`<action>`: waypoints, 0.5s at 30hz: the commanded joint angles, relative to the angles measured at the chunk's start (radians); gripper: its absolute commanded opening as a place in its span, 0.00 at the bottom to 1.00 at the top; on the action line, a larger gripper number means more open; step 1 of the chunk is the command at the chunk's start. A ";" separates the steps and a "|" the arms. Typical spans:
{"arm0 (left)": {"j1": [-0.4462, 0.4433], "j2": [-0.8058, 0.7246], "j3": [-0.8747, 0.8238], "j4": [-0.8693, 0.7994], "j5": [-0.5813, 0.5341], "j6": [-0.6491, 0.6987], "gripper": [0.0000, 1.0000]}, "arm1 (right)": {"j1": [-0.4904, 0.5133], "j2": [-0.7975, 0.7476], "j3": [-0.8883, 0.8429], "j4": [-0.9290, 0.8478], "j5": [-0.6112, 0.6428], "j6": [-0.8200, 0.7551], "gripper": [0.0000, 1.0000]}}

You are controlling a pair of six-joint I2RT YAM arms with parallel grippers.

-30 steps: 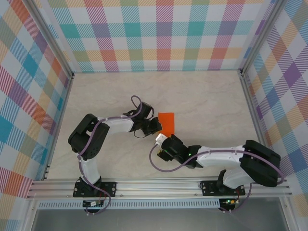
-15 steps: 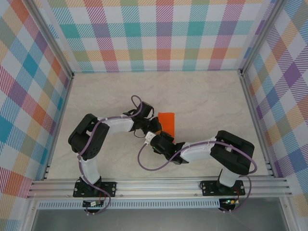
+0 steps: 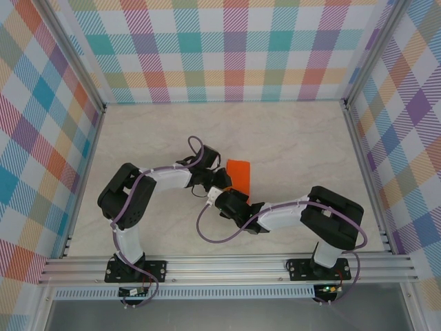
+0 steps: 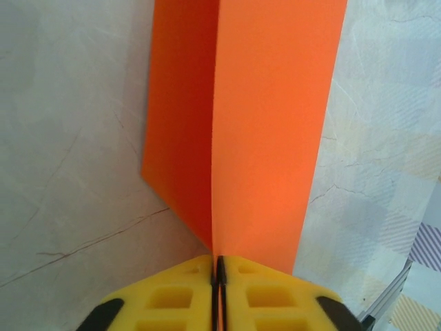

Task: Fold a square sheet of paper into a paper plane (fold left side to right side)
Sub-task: Third fold the triangle at the center of the table.

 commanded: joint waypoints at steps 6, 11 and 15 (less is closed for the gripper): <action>0.023 -0.123 0.033 -0.128 -0.030 0.087 0.47 | -0.004 -0.012 0.001 -0.026 -0.010 0.045 0.00; 0.073 -0.200 0.006 -0.180 -0.050 0.126 0.62 | -0.004 -0.002 0.002 -0.039 -0.019 0.069 0.00; 0.128 -0.222 0.005 -0.211 -0.042 0.136 0.64 | -0.009 0.001 0.009 -0.050 -0.030 0.087 0.00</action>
